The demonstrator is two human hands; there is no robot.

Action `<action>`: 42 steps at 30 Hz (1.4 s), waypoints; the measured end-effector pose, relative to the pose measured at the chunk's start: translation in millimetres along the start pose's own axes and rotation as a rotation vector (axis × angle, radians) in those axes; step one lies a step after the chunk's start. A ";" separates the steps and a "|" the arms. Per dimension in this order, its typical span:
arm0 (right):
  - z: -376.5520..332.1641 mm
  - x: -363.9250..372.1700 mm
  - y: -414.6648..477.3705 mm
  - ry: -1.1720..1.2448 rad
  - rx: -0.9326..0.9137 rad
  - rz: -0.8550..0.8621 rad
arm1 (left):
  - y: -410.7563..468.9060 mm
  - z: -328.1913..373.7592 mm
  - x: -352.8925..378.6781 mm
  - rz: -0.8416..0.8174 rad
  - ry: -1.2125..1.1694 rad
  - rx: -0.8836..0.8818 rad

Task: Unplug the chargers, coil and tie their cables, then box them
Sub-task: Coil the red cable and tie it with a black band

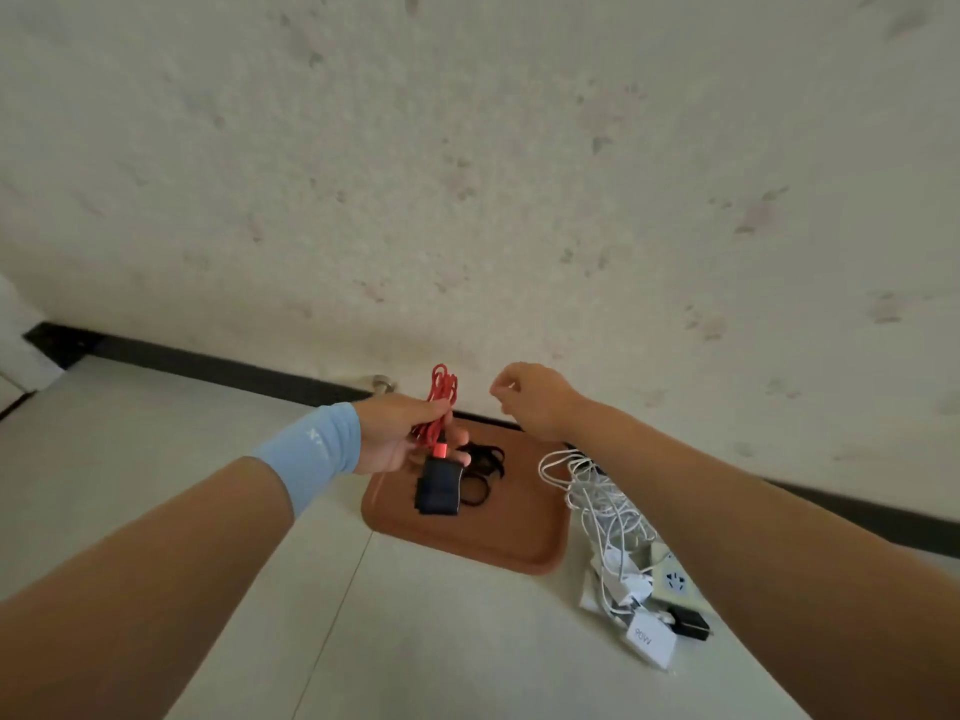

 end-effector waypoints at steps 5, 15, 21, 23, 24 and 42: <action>51.3 51.6 25.6 -0.298 -0.005 -0.101 | 49.0 -34.7 -33.4 0.148 0.006 -0.013; 67.3 111.3 53.0 -0.737 -0.230 -0.156 | 81.5 -70.1 -55.4 0.276 0.327 -0.110; 67.0 99.3 63.2 -0.343 -0.145 -0.192 | 81.3 -75.9 -63.3 0.295 0.018 0.035; 66.3 91.4 61.4 -0.218 -0.125 -0.185 | 80.5 -72.5 -59.6 0.278 -0.015 0.063; 65.7 87.5 59.9 -0.172 -0.119 -0.176 | 81.2 -70.2 -57.9 0.271 -0.037 0.084; 46.9 102.9 41.7 -0.537 -0.384 -0.113 | 78.7 -90.2 -52.8 0.313 0.135 -0.063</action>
Point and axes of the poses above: each hand's wrist, its own y-axis towards the middle knuckle, its own x-axis out of the palm, z = x × y, the point moved 7 cm from there along y, towards the middle knuckle, and after that the axes turned 4 degrees about -z, right-handed, at the moved point
